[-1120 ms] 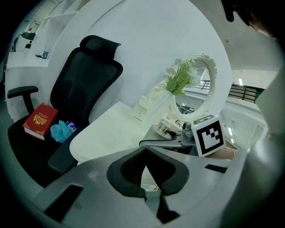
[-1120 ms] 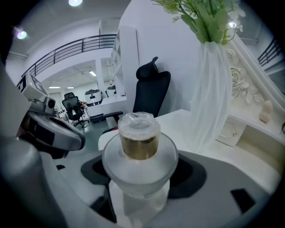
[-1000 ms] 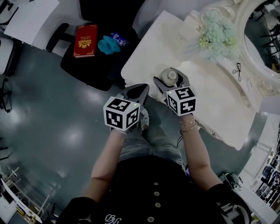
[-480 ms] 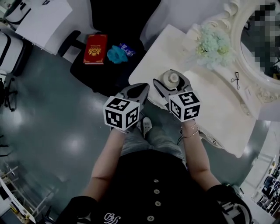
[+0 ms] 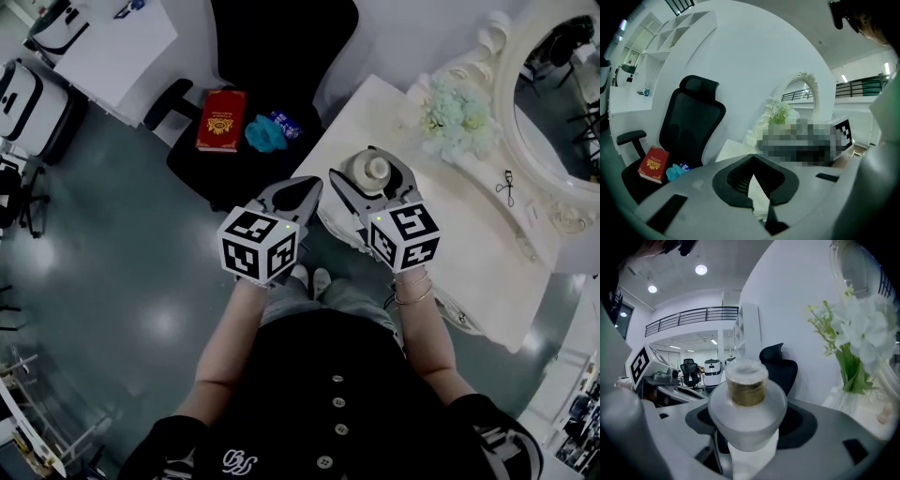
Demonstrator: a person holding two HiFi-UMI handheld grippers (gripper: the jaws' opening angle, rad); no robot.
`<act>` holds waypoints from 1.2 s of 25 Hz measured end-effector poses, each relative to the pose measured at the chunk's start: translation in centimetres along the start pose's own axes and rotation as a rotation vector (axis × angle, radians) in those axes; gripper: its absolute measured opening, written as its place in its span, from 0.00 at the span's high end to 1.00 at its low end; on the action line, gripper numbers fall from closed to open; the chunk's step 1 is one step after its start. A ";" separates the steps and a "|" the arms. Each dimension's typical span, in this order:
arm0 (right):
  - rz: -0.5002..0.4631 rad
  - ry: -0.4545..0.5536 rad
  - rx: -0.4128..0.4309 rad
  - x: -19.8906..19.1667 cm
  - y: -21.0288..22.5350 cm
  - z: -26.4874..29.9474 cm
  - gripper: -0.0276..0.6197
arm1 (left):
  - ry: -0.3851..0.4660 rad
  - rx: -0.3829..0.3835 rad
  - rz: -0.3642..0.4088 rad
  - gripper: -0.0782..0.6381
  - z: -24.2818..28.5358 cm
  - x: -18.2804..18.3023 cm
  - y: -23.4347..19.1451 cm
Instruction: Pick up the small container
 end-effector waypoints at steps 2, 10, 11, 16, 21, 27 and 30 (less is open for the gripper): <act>-0.009 0.026 0.000 1.2 0.0 -0.2 0.43 | 0.002 0.004 0.025 0.88 -0.1 0.5 0.0; -0.024 0.060 0.071 2.9 -0.6 -0.6 0.43 | 0.007 0.016 0.160 0.88 -0.8 2.2 1.2; -0.027 0.068 0.072 3.1 -0.7 -0.7 0.44 | 0.012 0.019 0.169 0.88 -0.9 2.5 1.3; -0.003 0.115 0.094 4.0 -1.4 -1.5 0.43 | 0.040 0.021 0.171 0.87 -1.7 3.1 1.8; 0.010 0.172 0.100 4.8 -2.0 -2.9 0.43 | 0.093 0.029 0.219 0.88 -2.2 3.8 2.7; 0.024 0.185 0.130 4.8 -3.0 -4.1 0.43 | 0.102 0.059 0.191 0.88 -2.8 3.9 2.9; 0.031 0.198 0.132 4.7 -3.5 -4.5 0.43 | 0.111 0.055 0.183 0.88 -3.1 4.1 3.0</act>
Point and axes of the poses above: the fingertips, and each gripper's own axes: z forward along the fingers, y to its right, x out of its top, the point moved 3 cm from there along -z, backward along the fingers, and after that the axes turned 2 degrees about -x, right-handed, at the moved point
